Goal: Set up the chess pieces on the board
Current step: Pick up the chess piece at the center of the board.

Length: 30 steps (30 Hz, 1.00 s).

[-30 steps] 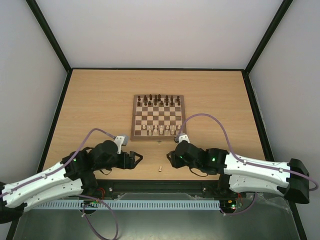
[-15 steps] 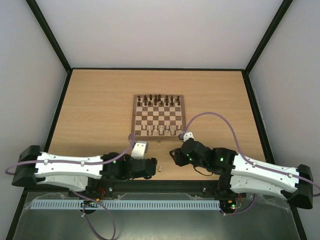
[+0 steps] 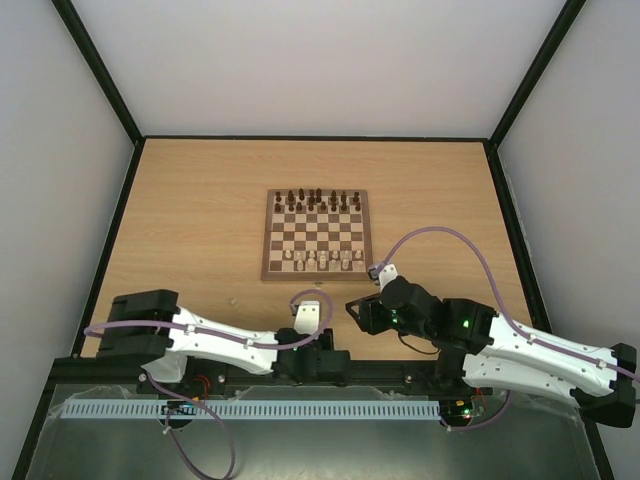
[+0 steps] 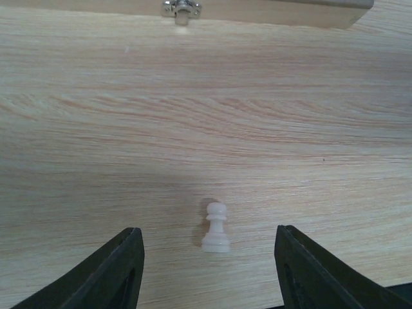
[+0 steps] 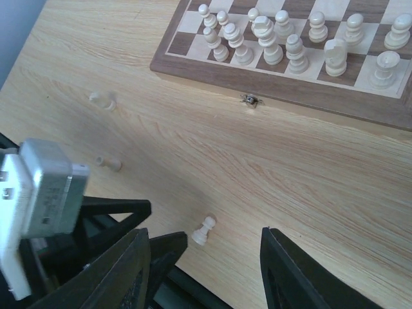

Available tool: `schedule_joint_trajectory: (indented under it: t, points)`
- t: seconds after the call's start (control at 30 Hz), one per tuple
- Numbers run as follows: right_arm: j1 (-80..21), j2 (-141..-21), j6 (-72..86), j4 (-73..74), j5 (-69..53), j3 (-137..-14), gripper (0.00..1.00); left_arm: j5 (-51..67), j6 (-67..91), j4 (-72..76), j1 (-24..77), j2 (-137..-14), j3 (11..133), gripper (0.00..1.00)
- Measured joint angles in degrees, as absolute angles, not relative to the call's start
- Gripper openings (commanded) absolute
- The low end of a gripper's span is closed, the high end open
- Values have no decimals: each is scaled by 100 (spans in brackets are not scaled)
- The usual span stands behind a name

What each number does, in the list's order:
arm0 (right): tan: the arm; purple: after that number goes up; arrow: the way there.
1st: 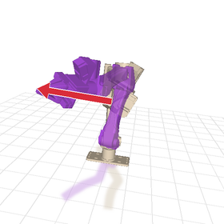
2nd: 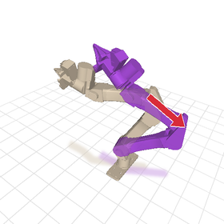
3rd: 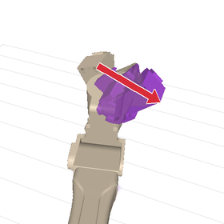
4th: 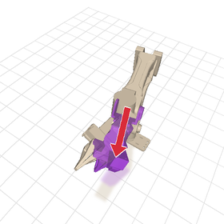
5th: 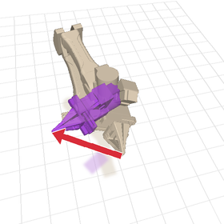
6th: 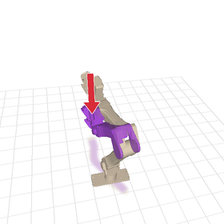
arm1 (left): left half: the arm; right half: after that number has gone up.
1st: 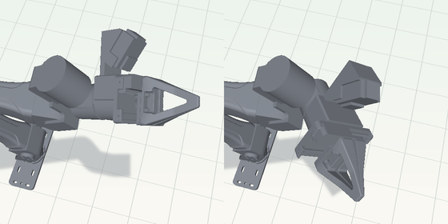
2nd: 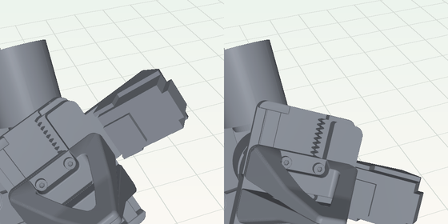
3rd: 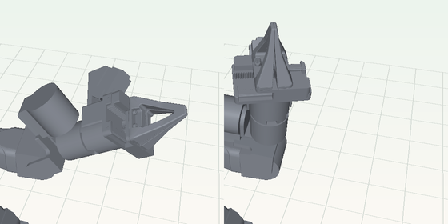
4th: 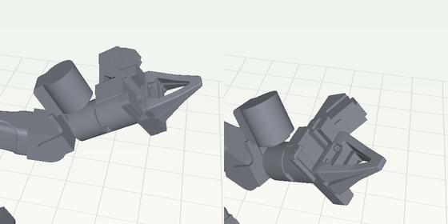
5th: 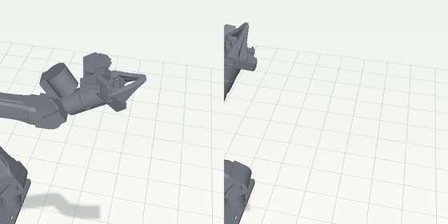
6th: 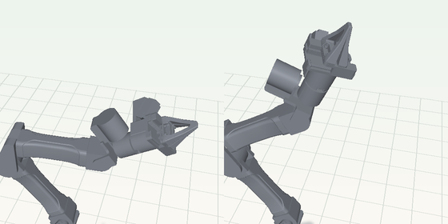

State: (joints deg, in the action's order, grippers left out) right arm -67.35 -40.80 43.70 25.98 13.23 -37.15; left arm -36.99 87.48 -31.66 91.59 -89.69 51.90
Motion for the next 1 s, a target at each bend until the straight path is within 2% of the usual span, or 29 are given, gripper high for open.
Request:
schedule_joint_trajectory:
  t: [0.33,1.0]
  points:
    - [-6733,-4049,4281,2596,1142,-3715,48,-3813,9006,-2851,9188,-9655,5286,39]
    - [-6733,-4051,4239,2593,1037,-3715,48,-3750,9166,-2751,9251,-10213,5363,31]
